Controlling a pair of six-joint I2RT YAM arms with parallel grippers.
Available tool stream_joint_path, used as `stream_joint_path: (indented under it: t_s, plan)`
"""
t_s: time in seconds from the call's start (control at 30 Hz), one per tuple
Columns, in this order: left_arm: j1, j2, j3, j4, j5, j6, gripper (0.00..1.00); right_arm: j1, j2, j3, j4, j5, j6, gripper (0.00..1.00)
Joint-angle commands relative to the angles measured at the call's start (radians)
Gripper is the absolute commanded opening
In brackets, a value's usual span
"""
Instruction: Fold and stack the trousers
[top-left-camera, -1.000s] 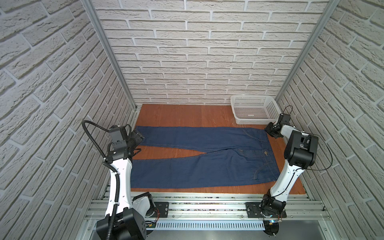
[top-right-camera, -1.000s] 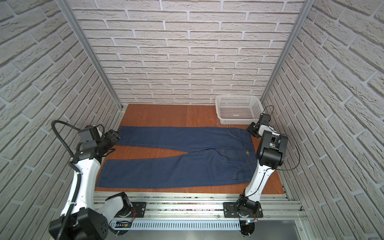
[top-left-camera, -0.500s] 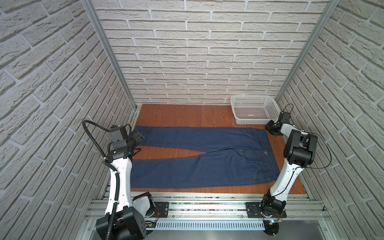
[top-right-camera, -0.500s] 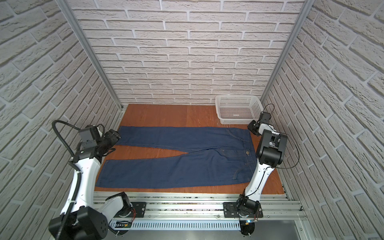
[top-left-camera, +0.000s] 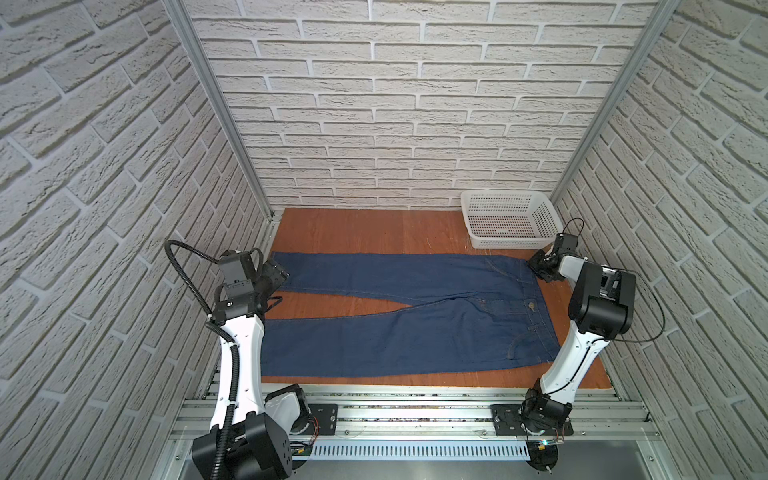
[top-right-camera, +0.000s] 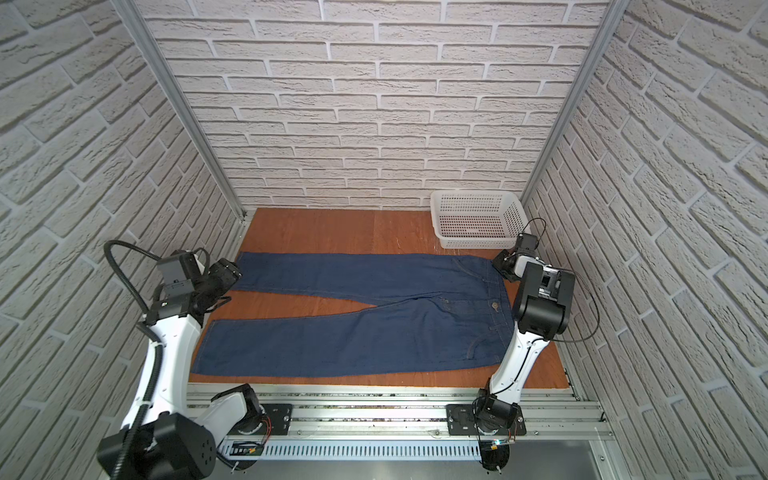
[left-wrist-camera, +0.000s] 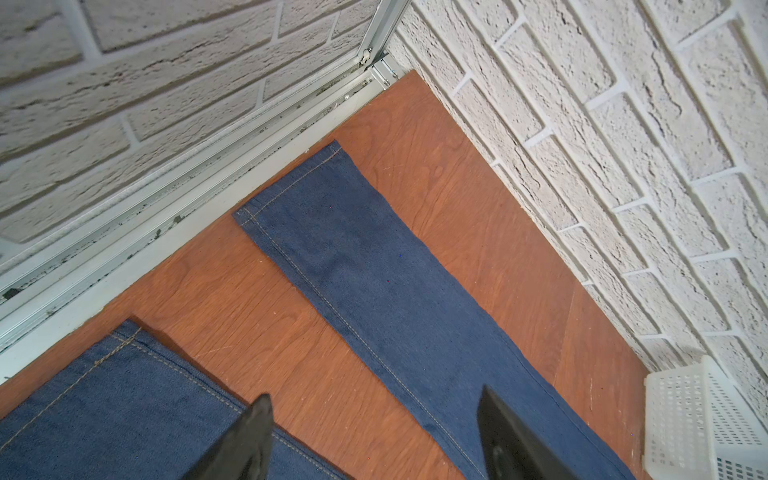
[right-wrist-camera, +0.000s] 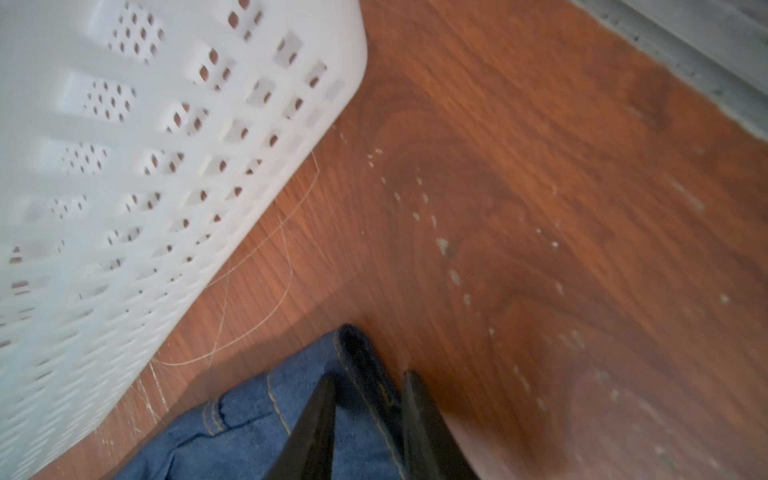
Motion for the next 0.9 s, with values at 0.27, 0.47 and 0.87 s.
stream_joint_path:
  t_s: [0.27,0.47,0.87]
  plan:
    - [0.010,-0.001,0.024,0.038,-0.006,0.017,0.77,0.009,0.017,-0.004,0.032,-0.008,0.080,0.32]
    - [0.013,0.003,0.027,0.037,-0.006,0.016,0.77,0.025,0.043,0.017,0.010,-0.043,0.109,0.30]
    - [0.015,-0.006,0.030,0.024,-0.015,0.024,0.77,0.033,0.015,-0.026,0.010,-0.084,0.135,0.07]
